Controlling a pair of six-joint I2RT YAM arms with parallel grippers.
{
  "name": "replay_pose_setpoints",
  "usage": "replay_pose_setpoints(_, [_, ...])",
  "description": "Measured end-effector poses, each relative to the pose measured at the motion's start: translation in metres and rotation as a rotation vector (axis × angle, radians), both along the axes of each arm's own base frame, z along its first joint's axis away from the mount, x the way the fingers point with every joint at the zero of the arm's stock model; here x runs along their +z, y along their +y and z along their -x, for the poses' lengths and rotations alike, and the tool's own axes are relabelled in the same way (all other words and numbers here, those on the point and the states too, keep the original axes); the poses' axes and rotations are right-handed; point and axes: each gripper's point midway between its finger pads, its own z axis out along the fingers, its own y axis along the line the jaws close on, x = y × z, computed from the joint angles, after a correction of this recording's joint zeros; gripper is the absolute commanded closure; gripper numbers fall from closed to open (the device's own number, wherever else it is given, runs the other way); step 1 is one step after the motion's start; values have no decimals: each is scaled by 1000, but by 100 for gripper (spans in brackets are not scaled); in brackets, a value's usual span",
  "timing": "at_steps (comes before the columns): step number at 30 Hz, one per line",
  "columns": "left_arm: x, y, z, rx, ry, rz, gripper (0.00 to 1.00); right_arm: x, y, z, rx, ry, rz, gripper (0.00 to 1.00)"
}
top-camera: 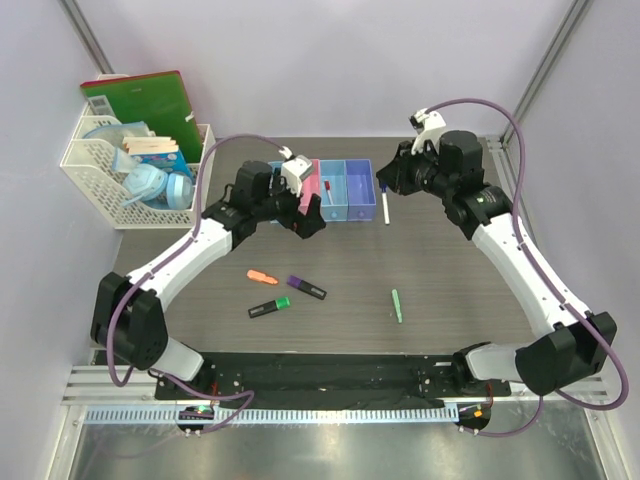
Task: Sort the stationery into containers
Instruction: Pick up the pen from the center of the board, then place the pen in the storage box.
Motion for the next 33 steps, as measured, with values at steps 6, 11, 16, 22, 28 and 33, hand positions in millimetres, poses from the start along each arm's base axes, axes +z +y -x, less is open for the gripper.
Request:
replay_pose_setpoints(6, [11,-36,34,-145,54,151,3,31,9,-14,-12,-101,-107,99])
replay_pose_setpoints(11, [23,-55,51,-221,52,201,3,34,16,-34,-21,-139,-141,99])
replay_pose_setpoints(16, [28,-42,51,-202,-34,139,0,-3,29,-72,-26,-77,-128,99])
replay_pose_setpoints(22, [49,3,59,-138,-222,-16,0,-44,52,-126,-20,1,-131,99])
replay_pose_setpoints(28, [25,60,75,-41,-275,-217,0,-46,77,-175,10,8,-163,99])
replay_pose_setpoints(33, [-18,110,90,84,-231,-376,0,-48,91,-202,32,10,-180,99])
